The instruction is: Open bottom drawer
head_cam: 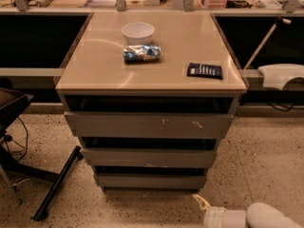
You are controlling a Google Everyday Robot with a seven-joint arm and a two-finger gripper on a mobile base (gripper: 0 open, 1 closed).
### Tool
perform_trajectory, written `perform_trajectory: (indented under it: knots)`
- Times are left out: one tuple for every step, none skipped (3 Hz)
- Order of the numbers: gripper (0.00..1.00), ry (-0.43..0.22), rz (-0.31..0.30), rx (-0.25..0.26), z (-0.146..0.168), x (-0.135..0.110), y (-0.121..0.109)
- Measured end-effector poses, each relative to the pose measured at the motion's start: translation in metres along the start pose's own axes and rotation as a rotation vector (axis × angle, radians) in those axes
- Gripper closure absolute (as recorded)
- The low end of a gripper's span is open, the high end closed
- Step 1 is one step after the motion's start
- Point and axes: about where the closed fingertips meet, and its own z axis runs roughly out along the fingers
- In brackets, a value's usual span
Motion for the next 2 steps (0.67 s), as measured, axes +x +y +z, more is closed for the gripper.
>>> perform_trajectory:
  knots:
    - [0.0, -0.001, 0.003, 0.083, -0.0006, 0.0002, -0.0196]
    - [0.0, 0.011, 0.011, 0.087, 0.0025, 0.0042, -0.0214]
